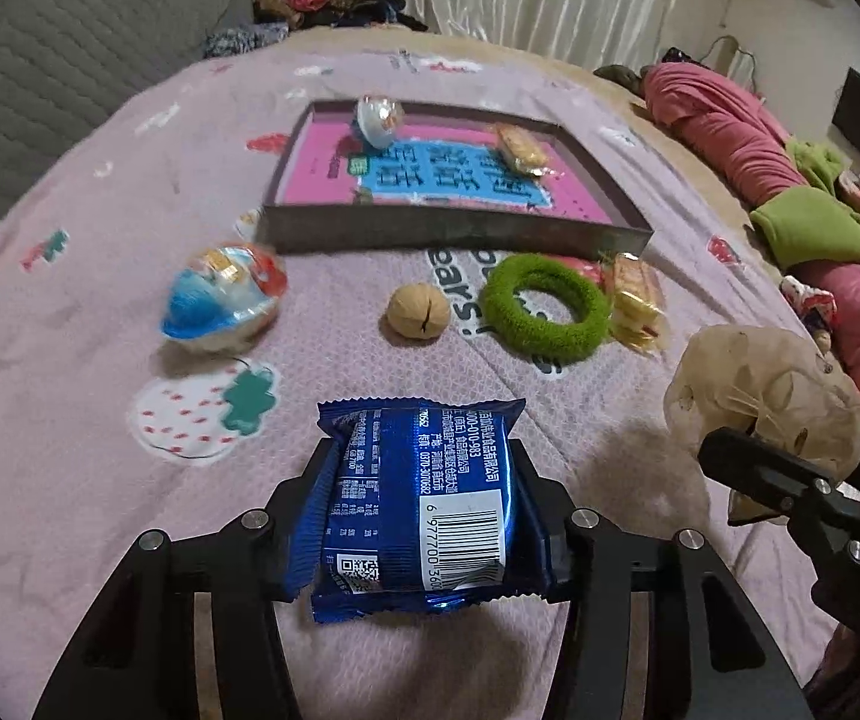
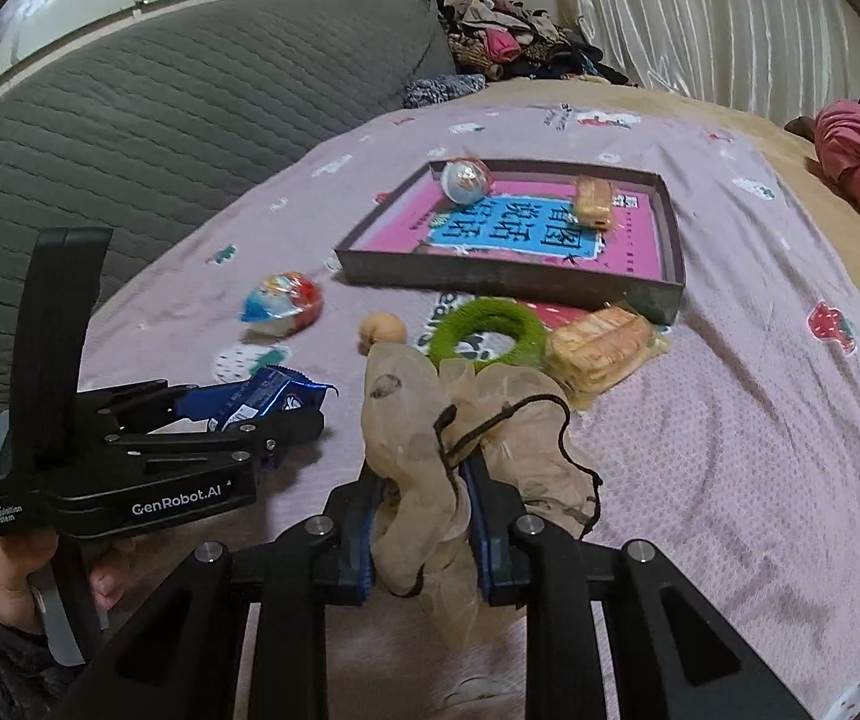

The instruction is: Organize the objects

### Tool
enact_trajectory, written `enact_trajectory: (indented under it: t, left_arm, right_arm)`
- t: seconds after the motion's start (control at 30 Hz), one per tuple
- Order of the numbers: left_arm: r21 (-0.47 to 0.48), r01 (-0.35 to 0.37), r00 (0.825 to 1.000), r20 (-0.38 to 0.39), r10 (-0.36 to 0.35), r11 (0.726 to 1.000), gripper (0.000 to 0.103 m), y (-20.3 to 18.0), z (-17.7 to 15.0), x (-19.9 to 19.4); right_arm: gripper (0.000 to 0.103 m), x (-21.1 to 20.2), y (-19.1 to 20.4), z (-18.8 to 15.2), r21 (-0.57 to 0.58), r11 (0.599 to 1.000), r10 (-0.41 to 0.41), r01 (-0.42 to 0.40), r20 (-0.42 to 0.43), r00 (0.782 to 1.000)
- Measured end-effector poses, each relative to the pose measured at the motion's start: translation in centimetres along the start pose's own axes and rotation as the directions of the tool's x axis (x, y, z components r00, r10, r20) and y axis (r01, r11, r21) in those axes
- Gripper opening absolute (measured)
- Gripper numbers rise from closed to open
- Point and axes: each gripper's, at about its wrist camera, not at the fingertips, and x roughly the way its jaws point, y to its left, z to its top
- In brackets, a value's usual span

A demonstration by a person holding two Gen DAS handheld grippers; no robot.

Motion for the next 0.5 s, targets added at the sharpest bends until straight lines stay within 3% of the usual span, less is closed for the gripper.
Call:
enact_trajectory:
  t: [0.5]
  left_arm:
    - [0.038,-0.026,0.993,0.114,0.021,0.999,0.055,-1.2,-0.5,-6.7]
  right_arm:
    - [0.024,-4.7,3.3,0.2,0.013,0.999,-0.042,0.041,0.084,0.996]
